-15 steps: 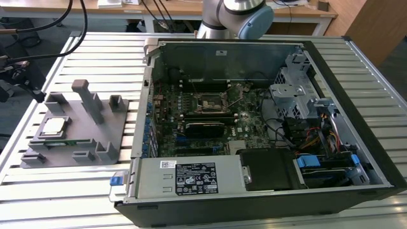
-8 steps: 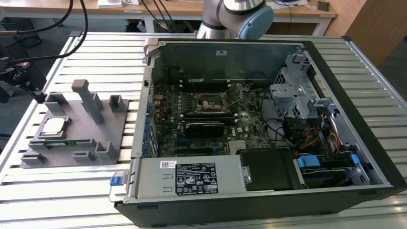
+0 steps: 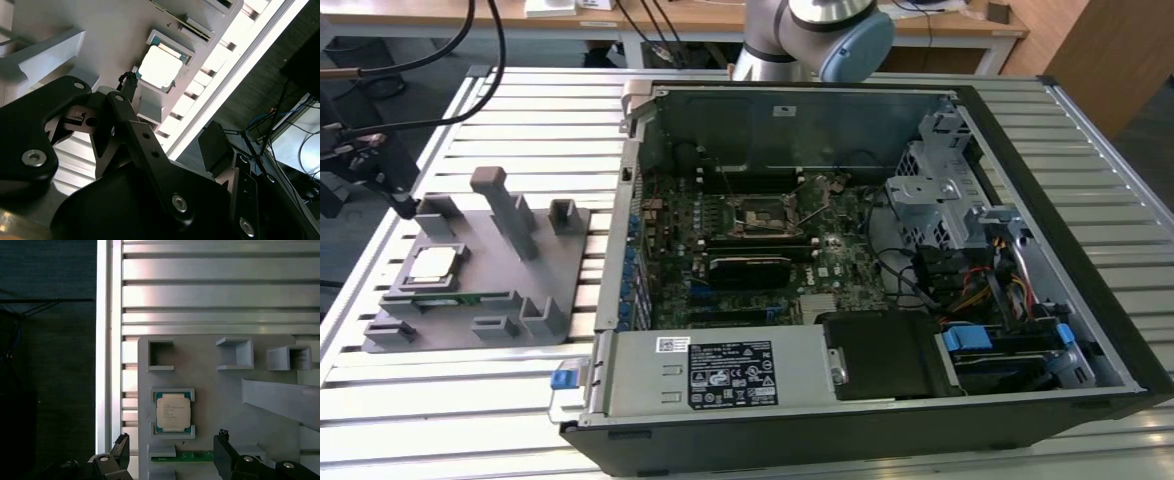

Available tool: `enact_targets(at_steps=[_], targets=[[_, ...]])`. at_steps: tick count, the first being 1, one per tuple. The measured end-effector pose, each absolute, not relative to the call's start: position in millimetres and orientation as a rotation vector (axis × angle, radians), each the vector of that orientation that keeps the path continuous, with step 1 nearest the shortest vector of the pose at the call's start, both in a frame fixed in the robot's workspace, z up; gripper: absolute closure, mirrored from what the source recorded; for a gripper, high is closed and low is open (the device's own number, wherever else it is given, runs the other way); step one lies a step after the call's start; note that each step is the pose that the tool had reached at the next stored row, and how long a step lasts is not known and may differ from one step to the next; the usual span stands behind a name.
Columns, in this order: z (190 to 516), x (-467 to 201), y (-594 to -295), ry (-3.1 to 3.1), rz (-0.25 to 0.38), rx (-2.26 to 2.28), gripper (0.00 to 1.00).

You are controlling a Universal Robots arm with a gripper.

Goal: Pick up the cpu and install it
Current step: 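Pick up the cpu and move it towards the insertion slot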

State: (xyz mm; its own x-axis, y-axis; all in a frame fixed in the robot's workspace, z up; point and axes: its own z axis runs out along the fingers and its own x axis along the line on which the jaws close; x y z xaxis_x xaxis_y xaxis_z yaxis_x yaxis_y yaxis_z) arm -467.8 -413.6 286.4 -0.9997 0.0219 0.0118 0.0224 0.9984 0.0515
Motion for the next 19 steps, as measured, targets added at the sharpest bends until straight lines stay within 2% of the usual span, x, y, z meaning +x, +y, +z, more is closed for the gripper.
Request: enact_targets(at_steps=[19], targets=[[277.3,-467.8,-414.3,-3.129,-0.081,-0.035,0.24]])
